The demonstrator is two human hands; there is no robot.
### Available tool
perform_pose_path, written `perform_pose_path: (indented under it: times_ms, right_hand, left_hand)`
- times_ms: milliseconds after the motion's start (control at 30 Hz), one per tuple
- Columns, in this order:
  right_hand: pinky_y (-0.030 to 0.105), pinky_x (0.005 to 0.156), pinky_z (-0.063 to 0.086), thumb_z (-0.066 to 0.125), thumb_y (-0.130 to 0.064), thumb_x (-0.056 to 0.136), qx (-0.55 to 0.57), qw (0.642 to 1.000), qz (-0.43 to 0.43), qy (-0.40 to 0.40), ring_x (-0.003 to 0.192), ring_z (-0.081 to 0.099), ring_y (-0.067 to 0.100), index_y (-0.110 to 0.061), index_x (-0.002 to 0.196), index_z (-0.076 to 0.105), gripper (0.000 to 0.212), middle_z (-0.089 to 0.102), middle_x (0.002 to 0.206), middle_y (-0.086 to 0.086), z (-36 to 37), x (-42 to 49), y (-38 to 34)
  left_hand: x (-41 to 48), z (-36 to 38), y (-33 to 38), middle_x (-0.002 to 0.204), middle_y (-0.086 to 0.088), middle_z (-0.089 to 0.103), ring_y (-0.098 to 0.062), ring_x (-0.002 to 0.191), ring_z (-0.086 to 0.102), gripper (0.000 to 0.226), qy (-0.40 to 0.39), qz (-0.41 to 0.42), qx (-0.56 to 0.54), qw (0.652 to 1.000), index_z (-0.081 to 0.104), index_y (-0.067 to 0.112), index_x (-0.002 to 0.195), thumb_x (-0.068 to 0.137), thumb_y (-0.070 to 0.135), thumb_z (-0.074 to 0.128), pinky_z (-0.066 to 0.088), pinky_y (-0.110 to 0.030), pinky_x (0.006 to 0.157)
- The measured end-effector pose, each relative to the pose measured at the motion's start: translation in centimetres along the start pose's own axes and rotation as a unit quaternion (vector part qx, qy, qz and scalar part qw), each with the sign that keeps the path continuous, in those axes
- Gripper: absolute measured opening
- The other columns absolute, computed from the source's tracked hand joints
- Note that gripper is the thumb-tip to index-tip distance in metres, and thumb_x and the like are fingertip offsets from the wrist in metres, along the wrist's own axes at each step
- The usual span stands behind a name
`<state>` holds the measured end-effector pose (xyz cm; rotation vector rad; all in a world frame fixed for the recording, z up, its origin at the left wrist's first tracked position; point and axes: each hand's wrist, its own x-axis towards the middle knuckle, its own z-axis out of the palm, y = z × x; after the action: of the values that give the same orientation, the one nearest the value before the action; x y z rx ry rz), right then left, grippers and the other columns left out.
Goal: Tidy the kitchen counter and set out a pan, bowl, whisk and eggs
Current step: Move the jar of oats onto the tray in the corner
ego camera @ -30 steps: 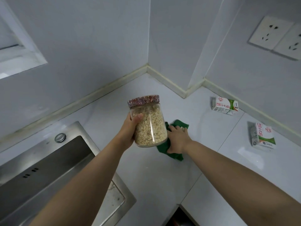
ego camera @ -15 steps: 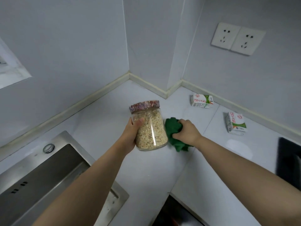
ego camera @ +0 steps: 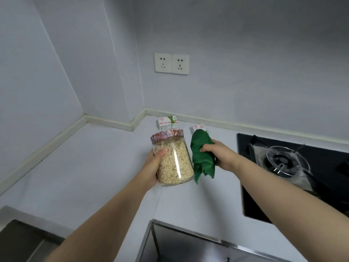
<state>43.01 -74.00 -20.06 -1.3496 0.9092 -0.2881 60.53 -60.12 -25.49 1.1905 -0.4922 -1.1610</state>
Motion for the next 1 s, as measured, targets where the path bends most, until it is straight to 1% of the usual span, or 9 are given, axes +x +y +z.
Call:
perform_pose_path:
  times_ms: [100, 300, 400, 567, 667, 767, 833, 900, 1000]
  right_hand:
    - [0.035, 0.079, 0.055, 0.055, -0.005, 0.087, 0.015, 0.999, -0.011, 0.029, 0.091, 0.065, 0.028, -0.006, 0.114, 0.058, 0.027, 0.068, 0.102, 0.014, -4.6, -3.2, 0.6]
    - [0.036, 0.08, 0.054, 0.06, -0.008, 0.087, 0.046, 0.995, -0.018, 0.09, 0.091, 0.066, 0.028, -0.008, 0.114, 0.059, 0.027, 0.069, 0.104, 0.014, -13.3, -10.3, 3.1]
    - [0.033, 0.075, 0.055, 0.063, -0.012, 0.087, 0.065, 0.991, -0.022, 0.114, 0.091, 0.068, 0.025, -0.011, 0.113, 0.06, 0.026, 0.07, 0.103, 0.01, -17.6, -14.5, 5.2]
    - [0.035, 0.08, 0.054, 0.067, -0.023, 0.086, 0.105, 0.979, -0.018, 0.176, 0.094, 0.069, 0.026, -0.01, 0.113, 0.063, 0.03, 0.072, 0.104, 0.011, -27.4, -23.9, 10.0]
    - [0.035, 0.08, 0.053, 0.069, -0.027, 0.084, 0.116, 0.971, -0.018, 0.208, 0.096, 0.069, 0.026, -0.008, 0.115, 0.062, 0.037, 0.072, 0.104, 0.011, -33.2, -29.3, 12.5]
    - [0.035, 0.081, 0.054, 0.07, -0.03, 0.084, 0.118, 0.963, -0.019, 0.242, 0.096, 0.069, 0.025, -0.009, 0.114, 0.063, 0.038, 0.073, 0.103, 0.009, -38.0, -33.9, 14.8]
    - [0.034, 0.075, 0.056, 0.068, -0.03, 0.085, 0.128, 0.953, -0.02, 0.273, 0.091, 0.07, 0.023, -0.011, 0.111, 0.064, 0.033, 0.073, 0.099, 0.008, -40.7, -36.9, 16.2]
    - [0.037, 0.08, 0.056, 0.068, -0.032, 0.085, 0.148, 0.939, -0.022, 0.31, 0.094, 0.069, 0.025, -0.01, 0.111, 0.063, 0.034, 0.073, 0.101, 0.01, -43.8, -40.0, 18.0]
    - [0.039, 0.088, 0.054, 0.068, -0.031, 0.085, 0.187, 0.917, -0.019, 0.352, 0.1, 0.067, 0.028, -0.006, 0.112, 0.062, 0.038, 0.071, 0.105, 0.013, -47.2, -43.4, 20.4]
  left_hand:
    - [0.3, 4.9, -0.8, 0.118, -0.011, 0.066, -0.032, 0.11, 0.063, 0.063, -0.032, -0.006, 0.025, 0.999, 0.051, 0.017, 0.127, 0.073, 0.044, 0.067, 0.05, -0.053, 0.091]
    - [0.5, 14.3, -4.1, 0.123, -0.012, 0.064, -0.033, 0.11, 0.062, 0.072, -0.09, -0.032, 0.035, 0.995, 0.047, 0.02, 0.131, 0.071, 0.051, 0.072, 0.047, -0.061, 0.091]
    - [-0.3, 19.9, -6.2, 0.123, -0.014, 0.063, -0.034, 0.11, 0.062, 0.072, -0.107, -0.041, 0.035, 0.993, 0.045, 0.017, 0.131, 0.07, 0.048, 0.067, 0.048, -0.06, 0.09]
    - [-3.4, 32.5, -11.6, 0.122, -0.013, 0.064, -0.031, 0.111, 0.062, 0.079, -0.177, -0.069, 0.029, 0.981, 0.048, 0.017, 0.133, 0.068, 0.054, 0.071, 0.054, -0.047, 0.085]
    - [-5.7, 39.9, -14.6, 0.12, -0.014, 0.065, -0.031, 0.109, 0.063, 0.066, -0.208, -0.086, 0.028, 0.974, 0.051, 0.015, 0.13, 0.073, 0.046, 0.065, 0.052, -0.048, 0.086]
    - [-7.0, 46.2, -17.9, 0.122, -0.015, 0.064, -0.034, 0.113, 0.061, 0.073, -0.244, -0.101, 0.02, 0.964, 0.049, 0.013, 0.131, 0.071, 0.048, 0.07, 0.05, -0.051, 0.09]
    - [-7.4, 50.1, -20.0, 0.123, -0.015, 0.063, -0.034, 0.113, 0.061, 0.075, -0.259, -0.109, 0.019, 0.96, 0.048, 0.014, 0.132, 0.069, 0.048, 0.071, 0.05, -0.053, 0.091]
    - [-8.2, 54.4, -22.2, 0.122, -0.015, 0.063, -0.032, 0.111, 0.062, 0.074, -0.274, -0.123, 0.024, 0.954, 0.047, 0.015, 0.134, 0.069, 0.046, 0.067, 0.051, -0.052, 0.089]
    - [-9.7, 59.6, -24.4, 0.113, -0.015, 0.066, -0.03, 0.1, 0.065, 0.053, -0.283, -0.145, 0.022, 0.948, 0.05, 0.011, 0.127, 0.085, 0.039, 0.065, 0.054, -0.048, 0.08]
